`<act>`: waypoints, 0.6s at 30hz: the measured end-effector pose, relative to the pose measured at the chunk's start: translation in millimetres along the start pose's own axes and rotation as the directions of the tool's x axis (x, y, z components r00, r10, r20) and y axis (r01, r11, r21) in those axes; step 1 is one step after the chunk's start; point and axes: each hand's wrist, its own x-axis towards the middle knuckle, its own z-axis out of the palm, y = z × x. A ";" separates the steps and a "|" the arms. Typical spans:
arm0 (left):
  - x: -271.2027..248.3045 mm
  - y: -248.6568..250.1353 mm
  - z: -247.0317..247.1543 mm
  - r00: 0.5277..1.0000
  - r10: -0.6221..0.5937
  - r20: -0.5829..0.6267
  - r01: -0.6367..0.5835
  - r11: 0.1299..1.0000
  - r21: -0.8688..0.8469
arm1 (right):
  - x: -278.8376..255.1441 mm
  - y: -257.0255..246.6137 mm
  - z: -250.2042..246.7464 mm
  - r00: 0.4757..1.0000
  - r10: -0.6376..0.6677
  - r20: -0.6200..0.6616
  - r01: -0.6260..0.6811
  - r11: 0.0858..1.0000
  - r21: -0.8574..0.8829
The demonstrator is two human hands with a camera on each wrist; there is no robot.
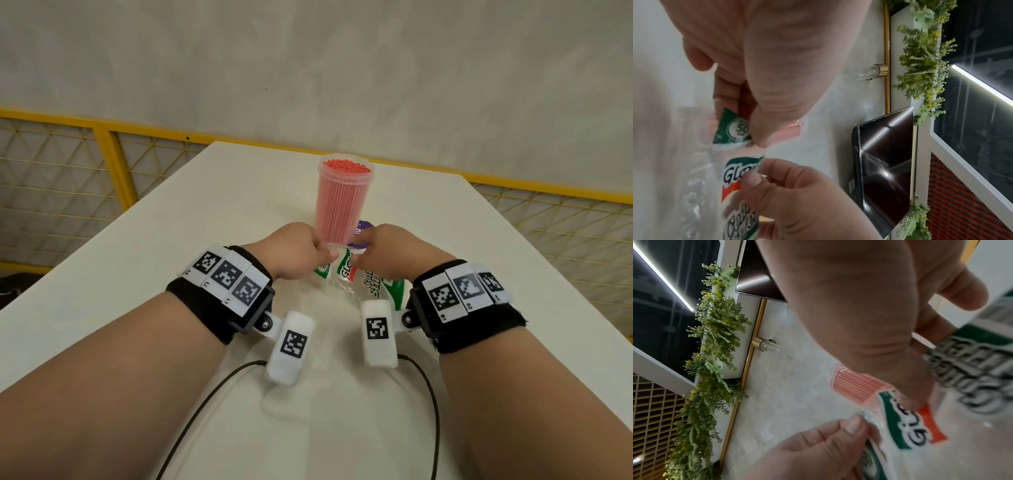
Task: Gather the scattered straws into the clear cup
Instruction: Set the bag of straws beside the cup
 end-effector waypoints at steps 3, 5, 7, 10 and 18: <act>-3.7 -2.9 1.7 0.988 0.092 -0.122 -0.110 0.983 -0.150 | -5.6 2.4 8.3 0.997 -0.006 -0.075 0.012 0.996 0.087; -6.8 -3.5 0.7 0.979 0.140 -0.146 -0.167 0.966 -0.196 | -10.7 6.3 12.9 0.985 -0.010 -0.174 0.051 0.971 0.233; -10.2 -2.9 0.7 0.974 0.186 -0.129 -0.213 0.947 -0.240 | -16.6 10.3 16.9 0.982 0.005 -0.190 0.076 0.904 0.420; -13.8 1.4 1.6 0.963 0.241 -0.122 -0.267 0.916 -0.300 | -25.1 7.7 20.6 0.989 -0.028 -0.148 0.118 0.757 0.643; -7.5 0.1 2.9 0.852 0.191 -0.487 -0.416 0.811 -0.410 | -21.2 -7.3 22.6 0.965 0.139 -0.222 0.140 0.443 0.886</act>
